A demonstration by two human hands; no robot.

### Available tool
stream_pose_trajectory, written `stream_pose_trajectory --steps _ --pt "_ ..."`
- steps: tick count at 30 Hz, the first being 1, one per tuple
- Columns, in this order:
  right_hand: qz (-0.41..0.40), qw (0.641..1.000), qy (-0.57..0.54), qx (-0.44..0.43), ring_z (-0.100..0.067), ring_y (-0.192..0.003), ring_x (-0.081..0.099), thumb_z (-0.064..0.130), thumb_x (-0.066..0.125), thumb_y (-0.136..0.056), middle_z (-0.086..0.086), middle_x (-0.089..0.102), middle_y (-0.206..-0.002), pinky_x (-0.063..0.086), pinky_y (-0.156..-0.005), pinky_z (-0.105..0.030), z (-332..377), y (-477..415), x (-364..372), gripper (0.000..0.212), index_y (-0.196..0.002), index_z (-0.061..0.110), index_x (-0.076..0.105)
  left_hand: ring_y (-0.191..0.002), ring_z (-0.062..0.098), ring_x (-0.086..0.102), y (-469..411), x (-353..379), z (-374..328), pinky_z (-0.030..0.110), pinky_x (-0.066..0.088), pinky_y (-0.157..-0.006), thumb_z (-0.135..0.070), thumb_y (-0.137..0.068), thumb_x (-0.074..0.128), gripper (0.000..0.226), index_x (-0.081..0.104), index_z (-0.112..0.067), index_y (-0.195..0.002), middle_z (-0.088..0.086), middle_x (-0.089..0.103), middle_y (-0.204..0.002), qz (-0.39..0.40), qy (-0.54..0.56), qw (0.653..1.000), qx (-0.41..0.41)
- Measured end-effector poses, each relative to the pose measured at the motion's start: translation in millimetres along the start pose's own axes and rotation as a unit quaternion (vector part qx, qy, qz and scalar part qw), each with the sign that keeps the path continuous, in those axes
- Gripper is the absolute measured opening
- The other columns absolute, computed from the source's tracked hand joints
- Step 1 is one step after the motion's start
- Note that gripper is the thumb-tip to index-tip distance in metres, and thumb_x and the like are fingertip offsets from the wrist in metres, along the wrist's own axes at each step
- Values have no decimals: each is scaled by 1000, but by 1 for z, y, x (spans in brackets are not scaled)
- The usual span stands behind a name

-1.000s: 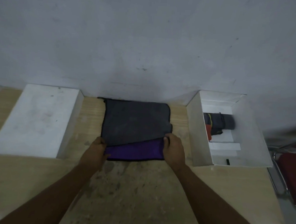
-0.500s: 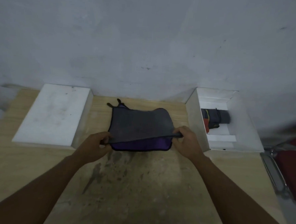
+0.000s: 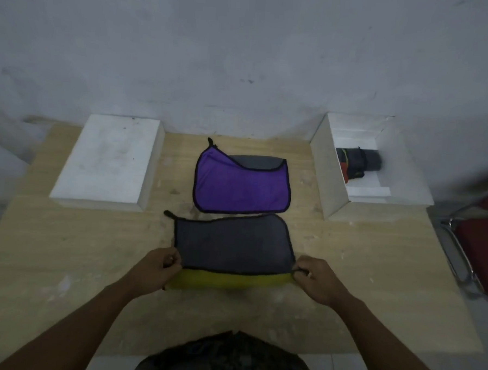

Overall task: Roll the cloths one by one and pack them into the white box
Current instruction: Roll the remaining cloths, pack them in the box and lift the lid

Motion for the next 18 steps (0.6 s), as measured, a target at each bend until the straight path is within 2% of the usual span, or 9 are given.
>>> stream_pose_trajectory --steps 2,4,6,8,11,13,15,18 --pt "59 998 -9 36 -12 -50 36 25 48 -81 -1 39 -55 26 -53 -27 -8 11 12 28 -56 13 43 -59 14 42 4 7 6 24 32 -60 -17 -94 52 25 50 -6 -71 4 45 -66 25 10 999 -29" --pt "98 993 -25 62 -7 -47 30 15 50 -86 3 31 -49 22 -52 -25 -14 20 20 36 -53 16 36 -64 15 48 8 14 13 20 36 -61 -17 -95 52 25 55 -7 -71 5 50 -71 58 22 996 -60" --pt "106 990 -38 85 -6 -47 38 8 53 -88 5 40 -50 29 -52 -23 -19 23 22 36 -54 19 47 -74 16 57 10 17 21 21 41 -65 -17 -95 53 23 63 -5 -77 4 58 -79 78 32 992 -91" --pt "84 988 -74 107 -5 -54 51 4 55 -88 7 56 -58 39 -53 -18 -17 20 20 27 -66 18 63 -84 19 62 11 17 29 26 46 -69 -15 -94 54 19 70 -6 -88 4 63 -89 69 69 987 -126" --pt "18 980 -148 131 1 -57 53 -3 54 -89 13 59 -59 41 -58 -17 -12 6 14 31 -69 19 63 -83 23 68 10 12 31 29 54 -66 -11 -92 59 14 71 -7 -98 13 72 -96 15 185 969 -163" --pt "-36 965 -204 160 -5 -65 58 -2 55 -90 7 62 -68 46 -63 -20 -14 -7 10 27 -74 18 65 -76 21 69 7 5 28 24 56 -57 -11 -91 61 16 69 -2 -102 17 72 -98 -37 247 954 -165" --pt "-70 951 -239 185 -16 -75 63 3 57 -91 -4 68 -80 50 -70 -29 -15 -22 9 19 -84 17 68 -72 20 69 2 -4 24 20 56 -52 -11 -90 61 20 66 -1 -107 16 72 -96 -85 280 943 -156" --pt "-91 946 -238 198 -21 -87 66 6 58 -91 -5 71 -94 53 -81 -36 -11 -42 8 15 -93 17 68 -62 15 70 -9 -12 20 19 55 -50 -9 -90 61 17 64 -1 -105 13 69 -90 -124 312 930 -148"
Point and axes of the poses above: each hand's wrist, its own y-axis away from the middle knuckle, its own x-axis out of the palm, z = x × y, the point moved 4 cm from there along -y, towards the middle knuckle
